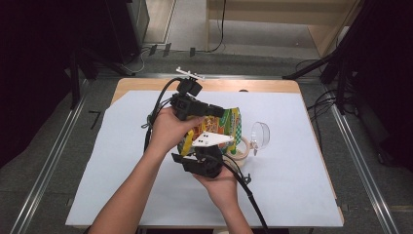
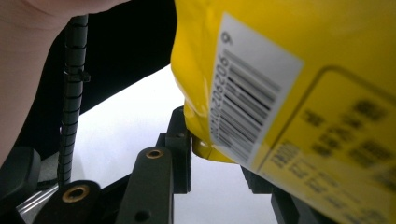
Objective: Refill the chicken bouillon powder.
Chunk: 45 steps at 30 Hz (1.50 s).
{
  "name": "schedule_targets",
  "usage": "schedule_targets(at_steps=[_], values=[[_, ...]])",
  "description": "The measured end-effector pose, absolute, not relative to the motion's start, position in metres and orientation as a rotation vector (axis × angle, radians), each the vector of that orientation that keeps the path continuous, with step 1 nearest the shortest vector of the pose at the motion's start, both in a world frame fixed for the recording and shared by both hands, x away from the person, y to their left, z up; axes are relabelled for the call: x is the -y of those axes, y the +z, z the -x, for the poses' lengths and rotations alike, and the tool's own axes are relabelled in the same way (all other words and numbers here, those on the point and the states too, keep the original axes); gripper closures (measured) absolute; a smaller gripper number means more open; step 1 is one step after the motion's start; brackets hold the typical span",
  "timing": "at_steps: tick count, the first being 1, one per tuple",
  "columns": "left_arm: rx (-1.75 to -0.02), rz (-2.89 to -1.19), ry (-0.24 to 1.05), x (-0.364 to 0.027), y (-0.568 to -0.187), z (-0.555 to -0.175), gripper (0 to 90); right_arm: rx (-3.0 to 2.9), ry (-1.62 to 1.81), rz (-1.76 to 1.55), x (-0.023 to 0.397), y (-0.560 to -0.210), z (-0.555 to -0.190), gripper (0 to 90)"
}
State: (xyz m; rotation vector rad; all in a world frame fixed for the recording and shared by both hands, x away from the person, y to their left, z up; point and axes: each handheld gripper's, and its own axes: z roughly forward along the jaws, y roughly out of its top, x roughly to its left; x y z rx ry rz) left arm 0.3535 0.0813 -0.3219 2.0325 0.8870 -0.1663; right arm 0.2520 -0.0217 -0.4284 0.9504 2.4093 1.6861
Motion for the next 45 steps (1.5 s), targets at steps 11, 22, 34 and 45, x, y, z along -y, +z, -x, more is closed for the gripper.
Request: schedule_targets(at_steps=[11,22,34,45], values=[[-0.885,-2.025,-0.141,-0.077,-0.323,-0.357,80.9,-2.419,1.676,-0.955,0.027,-0.430,-0.259,68.6],[-0.888,-2.018,-0.124,-0.079,-0.322,-0.357,80.9,-2.420,1.679,-0.954,0.026,-0.429,-0.261,68.5],[-0.904,-2.012,-0.125,-0.082,-0.316,-0.363,80.8,-2.429,1.680,-0.943,0.024,-0.423,-0.267,68.5],[-0.922,-2.015,-0.148,-0.082,-0.316,-0.369,80.8,-2.432,1.679,-0.949,0.024,-0.421,-0.270,68.3]])
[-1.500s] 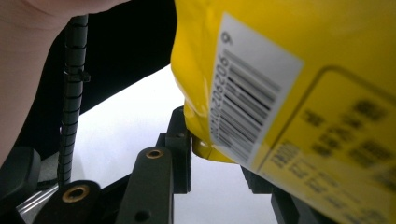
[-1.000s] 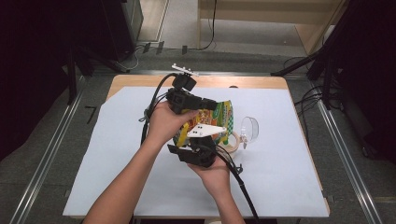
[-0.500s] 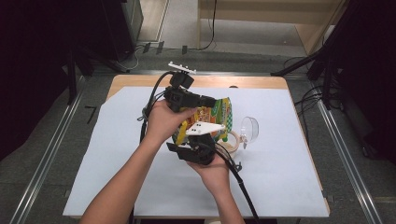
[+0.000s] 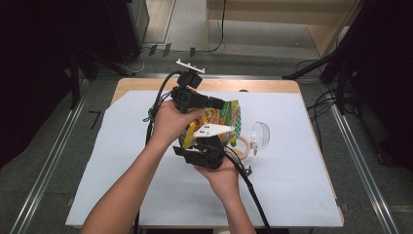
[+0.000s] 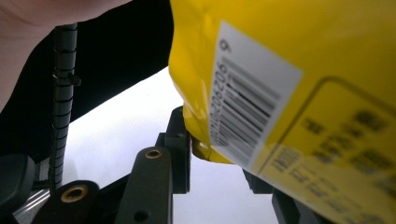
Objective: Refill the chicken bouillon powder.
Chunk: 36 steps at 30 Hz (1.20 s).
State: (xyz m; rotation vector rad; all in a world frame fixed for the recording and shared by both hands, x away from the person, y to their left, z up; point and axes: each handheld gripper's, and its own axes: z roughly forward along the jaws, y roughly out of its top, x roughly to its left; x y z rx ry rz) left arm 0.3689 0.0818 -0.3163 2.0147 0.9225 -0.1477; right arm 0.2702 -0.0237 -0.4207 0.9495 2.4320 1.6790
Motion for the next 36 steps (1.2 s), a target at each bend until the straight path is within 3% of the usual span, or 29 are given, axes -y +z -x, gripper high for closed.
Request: schedule_targets(at_steps=[36], values=[[-0.917,-1.998,-0.152,-0.0807,-0.3208,-0.3660,80.8,-2.431,1.645,-0.934,0.0260,-0.4240,-0.2668,68.3]])
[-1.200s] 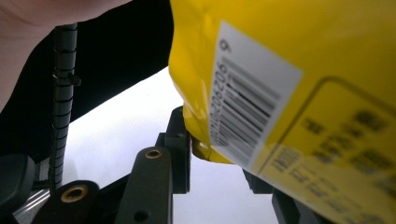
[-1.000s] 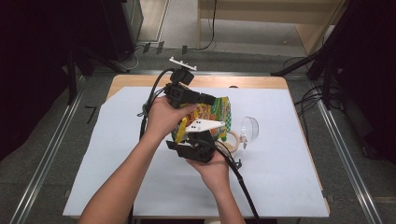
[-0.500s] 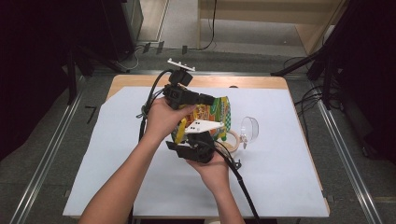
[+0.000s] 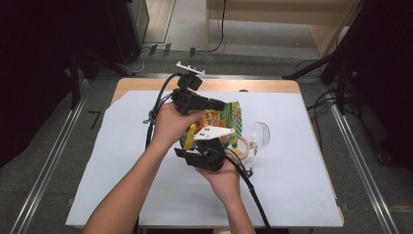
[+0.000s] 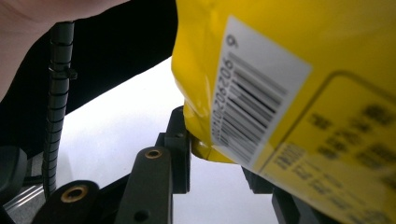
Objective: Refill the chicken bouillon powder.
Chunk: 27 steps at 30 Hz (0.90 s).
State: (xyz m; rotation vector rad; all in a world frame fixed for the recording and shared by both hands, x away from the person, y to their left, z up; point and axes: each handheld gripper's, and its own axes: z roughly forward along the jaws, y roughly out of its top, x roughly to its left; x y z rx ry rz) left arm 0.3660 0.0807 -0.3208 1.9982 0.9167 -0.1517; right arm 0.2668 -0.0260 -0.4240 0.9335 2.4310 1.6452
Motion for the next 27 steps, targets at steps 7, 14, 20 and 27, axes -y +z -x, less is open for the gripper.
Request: schedule_targets(at_steps=[7,14,20,27], values=[[-0.912,-1.995,-0.165,-0.0783,-0.3215,-0.3667,80.8,-2.434,1.630,-0.937,0.0290,-0.4236,-0.2661,68.3],[-0.910,-1.987,-0.182,-0.0769,-0.3214,-0.3665,80.8,-2.438,1.612,-0.935,0.0312,-0.4222,-0.2646,68.3],[-0.909,-1.997,-0.185,-0.0746,-0.3222,-0.3672,80.8,-2.436,1.614,-0.945,0.0326,-0.4224,-0.2642,68.3],[-0.908,-1.998,-0.191,-0.0731,-0.3229,-0.3676,80.8,-2.435,1.614,-0.947,0.0337,-0.4229,-0.2638,68.3]])
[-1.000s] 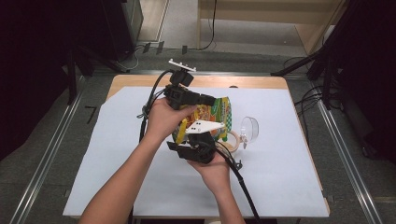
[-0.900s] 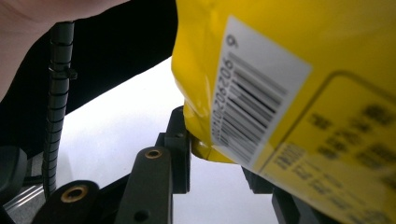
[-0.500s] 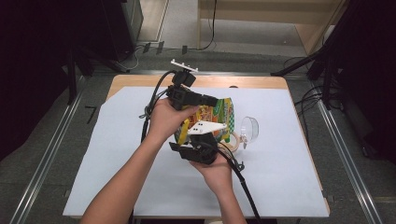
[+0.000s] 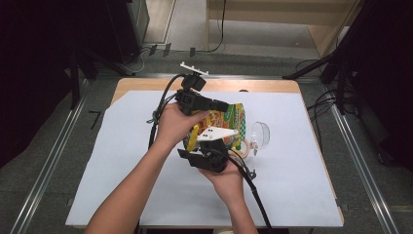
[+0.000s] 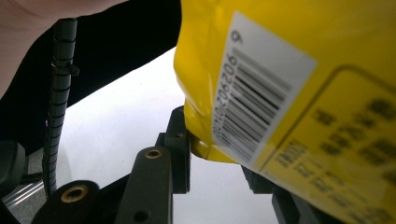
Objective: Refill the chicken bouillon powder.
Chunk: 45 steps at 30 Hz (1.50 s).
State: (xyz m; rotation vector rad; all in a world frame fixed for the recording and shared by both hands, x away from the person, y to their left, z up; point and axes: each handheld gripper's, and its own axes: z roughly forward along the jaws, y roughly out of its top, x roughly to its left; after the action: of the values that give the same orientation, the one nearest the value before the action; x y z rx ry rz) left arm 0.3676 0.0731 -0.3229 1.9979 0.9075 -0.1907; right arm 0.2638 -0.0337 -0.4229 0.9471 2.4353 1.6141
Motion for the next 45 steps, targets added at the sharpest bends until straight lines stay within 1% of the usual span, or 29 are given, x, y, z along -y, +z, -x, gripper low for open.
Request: schedule_targets(at_steps=[29,45], values=[[-0.885,-2.061,-0.195,-0.058,-0.322,-0.367,80.1,-2.378,1.671,-1.006,0.035,-0.429,-0.260,66.9],[-0.893,-2.070,-0.188,-0.058,-0.323,-0.367,80.2,-2.384,1.662,-0.997,0.036,-0.429,-0.260,67.9]])
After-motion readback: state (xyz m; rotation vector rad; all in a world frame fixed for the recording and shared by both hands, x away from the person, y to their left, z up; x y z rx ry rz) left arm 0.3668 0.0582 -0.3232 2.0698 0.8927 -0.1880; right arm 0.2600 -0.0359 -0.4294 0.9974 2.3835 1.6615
